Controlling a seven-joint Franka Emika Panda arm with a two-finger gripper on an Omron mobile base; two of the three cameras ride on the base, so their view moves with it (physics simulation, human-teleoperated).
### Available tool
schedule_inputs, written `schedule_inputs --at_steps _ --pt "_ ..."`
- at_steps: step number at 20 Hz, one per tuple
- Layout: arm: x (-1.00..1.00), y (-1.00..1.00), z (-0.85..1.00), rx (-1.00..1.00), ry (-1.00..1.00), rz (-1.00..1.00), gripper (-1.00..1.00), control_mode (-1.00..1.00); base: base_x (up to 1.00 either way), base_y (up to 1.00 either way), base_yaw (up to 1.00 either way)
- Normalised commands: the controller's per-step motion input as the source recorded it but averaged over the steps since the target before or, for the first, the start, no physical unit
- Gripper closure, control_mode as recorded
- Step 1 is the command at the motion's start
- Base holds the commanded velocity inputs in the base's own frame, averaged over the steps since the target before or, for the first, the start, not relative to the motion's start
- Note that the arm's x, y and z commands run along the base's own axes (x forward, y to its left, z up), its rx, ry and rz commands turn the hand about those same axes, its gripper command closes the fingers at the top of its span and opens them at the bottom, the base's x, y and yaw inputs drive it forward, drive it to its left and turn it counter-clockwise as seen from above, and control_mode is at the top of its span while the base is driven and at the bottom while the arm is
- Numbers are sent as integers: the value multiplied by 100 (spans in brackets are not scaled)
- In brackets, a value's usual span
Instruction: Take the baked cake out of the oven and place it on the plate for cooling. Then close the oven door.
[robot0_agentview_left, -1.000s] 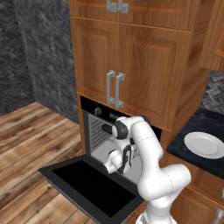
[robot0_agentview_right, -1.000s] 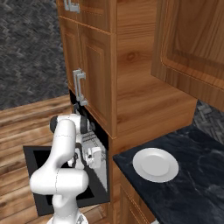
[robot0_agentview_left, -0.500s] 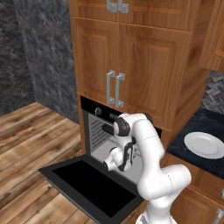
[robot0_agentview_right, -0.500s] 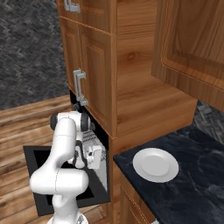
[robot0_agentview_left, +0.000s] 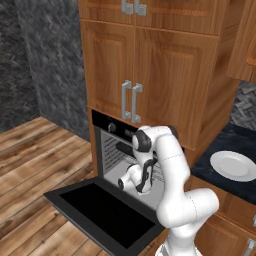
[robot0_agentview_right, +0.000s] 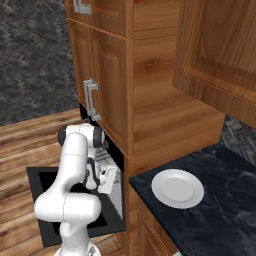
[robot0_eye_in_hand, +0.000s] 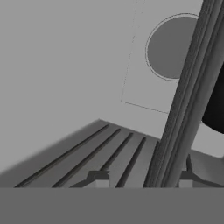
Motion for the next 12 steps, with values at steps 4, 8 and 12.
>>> schedule_inputs --at_steps 4,8,12 --pt "-35 47 -39 7 17 5 100 -100 0 0 0" --pt "-51 46 -45 7 16 5 100 -100 0 0 0" --pt "-60 50 -47 7 15 6 100 -100 0 0 0"
